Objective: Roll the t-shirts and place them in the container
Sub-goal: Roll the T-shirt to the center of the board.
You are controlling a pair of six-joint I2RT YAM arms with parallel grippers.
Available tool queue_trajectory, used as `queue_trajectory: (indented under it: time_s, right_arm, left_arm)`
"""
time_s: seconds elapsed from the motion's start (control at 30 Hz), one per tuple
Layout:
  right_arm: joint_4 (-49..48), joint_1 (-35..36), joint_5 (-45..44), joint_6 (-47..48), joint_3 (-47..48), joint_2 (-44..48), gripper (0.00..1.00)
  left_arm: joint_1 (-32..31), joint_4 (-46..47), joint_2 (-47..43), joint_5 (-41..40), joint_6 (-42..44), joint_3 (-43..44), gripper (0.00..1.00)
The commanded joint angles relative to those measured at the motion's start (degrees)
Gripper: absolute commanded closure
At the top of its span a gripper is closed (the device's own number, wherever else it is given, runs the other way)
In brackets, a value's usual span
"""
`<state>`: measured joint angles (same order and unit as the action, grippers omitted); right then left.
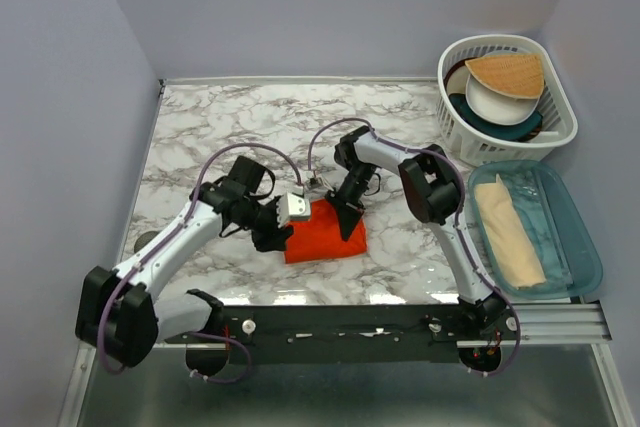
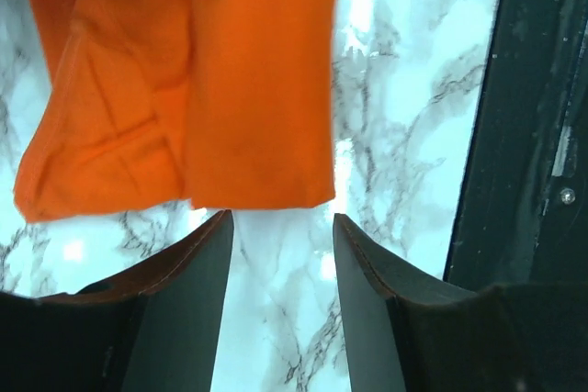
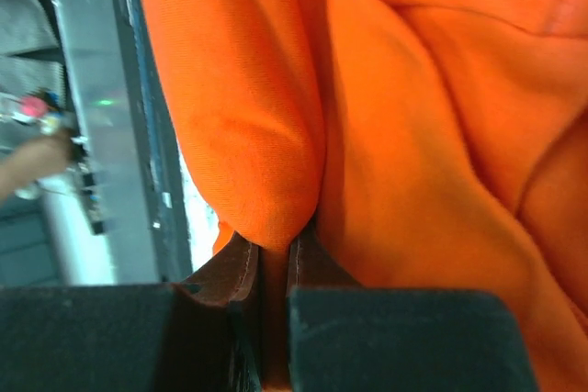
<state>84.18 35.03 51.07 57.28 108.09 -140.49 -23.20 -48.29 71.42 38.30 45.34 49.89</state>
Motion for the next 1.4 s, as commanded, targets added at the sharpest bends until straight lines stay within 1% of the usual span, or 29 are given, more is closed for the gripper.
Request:
queue_trajectory:
  time_s: [0.0,0.07,0.1,0.13,0.2,0.3,0.4,0.47,0.53,0.63,0.7,0.77,0.93,1.1,1.2,1.23,1.3,1.33,1.37]
  right_arm:
    - [3.18,-0.31,-10.46,-5.67,2.99,-7.17,0.86]
    - [3.18,-0.31,-11.07,-6.82,3.70,-8.05,0.85]
    - [3.27,-0.31,-11.17,-7.26,3.88,-8.40,0.85]
    - [3.18,-0.22,-11.17,-7.27,3.88,-8.40,0.85]
    - [3.18,-0.22,-11.34,-7.53,3.97,-8.58,0.84]
    - [3.18,-0.13,-11.87,-8.32,4.40,-9.01,0.84]
    - [3.18,-0.22,-12.13,-8.85,4.85,-9.46,0.84]
    - [3.18,-0.22,-12.05,-8.76,4.58,-9.28,0.83]
    - [3.18,-0.22,-11.87,-8.58,4.67,-9.37,0.83]
    - [3.18,-0.22,-12.13,-9.11,5.02,-9.72,0.83]
    - [3.27,-0.22,-12.40,-9.64,5.28,-10.07,0.83]
    - [3.27,-0.22,-12.48,-9.73,5.46,-10.16,0.83]
    - [3.27,-0.13,-12.48,-9.90,5.46,-10.16,0.83]
    - [3.27,-0.22,-12.40,-10.17,5.55,-10.33,0.82]
    - [3.27,-0.22,-12.57,-10.43,5.64,-10.42,0.81]
    - [3.27,-0.22,-12.57,-10.60,5.72,-10.51,0.80]
    - [3.27,-0.22,-12.75,-10.96,6.07,-10.77,0.72]
    - [3.27,-0.22,-12.84,-10.96,6.16,-10.77,0.68]
    - [3.27,-0.22,-12.75,-10.87,6.16,-10.77,0.59]
  left_arm:
    - [-7.02,11.26,-8.57,-4.64,-3.40,-6.89,0.41]
    - [-8.61,13.83,-9.02,-4.73,-4.99,-7.96,0.32]
    - [-8.70,15.84,-8.84,-4.73,-6.04,-8.66,0.16]
    - [-8.79,16.82,-8.75,-4.90,-6.23,-9.10,0.08]
    - [-9.84,18.31,-8.14,-6.13,-5.71,-9.81,0.08]
    - [-11.24,18.32,-6.65,-6.14,-4.04,-9.90,0.10]
    - [-12.56,17.28,-4.80,-5.26,-2.72,-9.38,0.15]
    - [-13.36,16.74,-4.01,-4.12,-2.02,-9.11,0.21]
    - [-14.50,15.43,-3.30,-4.11,-1.40,-8.76,0.23]
    - [-15.64,14.02,-1.90,-4.99,-0.43,-9.02,0.25]
    - [-15.82,14.80,-0.41,-7.62,-0.52,-10.15,0.24]
    - [-15.82,16.03,1.08,-11.21,-0.52,-10.86,0.21]
    - [-15.82,18.58,4.78,-15.01,1.24,-11.92,0.17]
    - [-16.08,18.67,8.91,-14.92,1.68,-11.83,0.18]
    - [-16.52,19.72,9.70,-16.15,1.59,-12.62,0.21]
    - [-16.96,19.73,9.97,-16.59,1.68,-12.80,0.26]
    - [-17.40,19.03,10.76,-16.86,2.03,-12.97,0.31]
    - [-17.58,18.59,11.02,-16.95,2.20,-13.06,0.37]
    - [-18.02,18.32,11.46,-16.86,2.29,-13.24,0.42]
